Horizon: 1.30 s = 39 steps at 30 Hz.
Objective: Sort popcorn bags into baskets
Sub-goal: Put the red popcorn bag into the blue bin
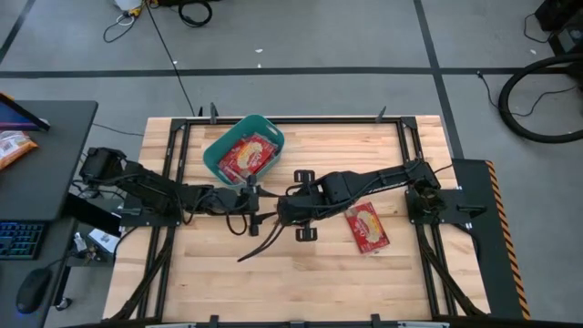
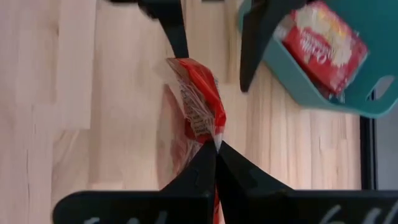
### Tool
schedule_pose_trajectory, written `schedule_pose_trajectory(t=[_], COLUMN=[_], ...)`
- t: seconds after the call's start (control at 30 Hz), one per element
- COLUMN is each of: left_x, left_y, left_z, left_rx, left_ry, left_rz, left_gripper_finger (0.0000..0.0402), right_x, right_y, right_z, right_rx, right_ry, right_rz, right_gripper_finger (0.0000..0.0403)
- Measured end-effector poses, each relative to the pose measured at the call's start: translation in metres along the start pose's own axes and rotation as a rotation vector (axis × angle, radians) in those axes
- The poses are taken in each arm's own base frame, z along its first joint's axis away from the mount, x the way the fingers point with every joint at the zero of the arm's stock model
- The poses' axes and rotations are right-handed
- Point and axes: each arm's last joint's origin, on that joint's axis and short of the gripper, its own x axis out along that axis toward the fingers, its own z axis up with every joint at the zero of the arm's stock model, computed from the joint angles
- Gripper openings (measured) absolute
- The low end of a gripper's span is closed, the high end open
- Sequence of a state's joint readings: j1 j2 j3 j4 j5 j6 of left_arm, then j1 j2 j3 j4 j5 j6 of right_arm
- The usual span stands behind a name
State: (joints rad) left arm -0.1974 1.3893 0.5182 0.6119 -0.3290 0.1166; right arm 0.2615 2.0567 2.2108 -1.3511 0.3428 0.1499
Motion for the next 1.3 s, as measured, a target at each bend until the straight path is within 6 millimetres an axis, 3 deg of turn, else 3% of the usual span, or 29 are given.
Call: schedule_pose_trajectory(t=[0.33,0.73,0.83,1.0,1.17,1.3], left_x=[0.000,0.000,0.000,-0.001,-0.005,-0.013], left_y=[0.001,0.001,0.001,0.002,0.004,0.007], left_z=[0.001,0.001,0.001,0.002,0.006,0.007], left_rx=[-0.005,-0.025,-0.027,-0.034,-0.076,-0.121], left_ry=[-0.013,-0.011,-0.009,-0.015,-0.019,0.029], left_rz=[0.025,0.043,0.046,0.049,0.046,0.078], left_gripper_finger=[0.0216,0.0051,0.0034,0.0050,0.0049,0.0041], right_x=[-0.001,-0.002,-0.002,-0.005,-0.002,0.007], right_y=[0.002,0.002,0.001,-0.006,0.002,0.006], right_z=[0.011,0.009,0.001,-0.023,-0.039,-0.068], right_rx=[-0.014,0.041,0.064,0.088,0.038,0.018], right_ry=[-0.112,-0.097,-0.018,0.201,0.187,0.190], right_rz=[0.010,0.013,0.001,-0.099,-0.185,-0.335], right_gripper_finger=[0.0011,0.0032,0.0048,0.0077,0.0095,0.0098])
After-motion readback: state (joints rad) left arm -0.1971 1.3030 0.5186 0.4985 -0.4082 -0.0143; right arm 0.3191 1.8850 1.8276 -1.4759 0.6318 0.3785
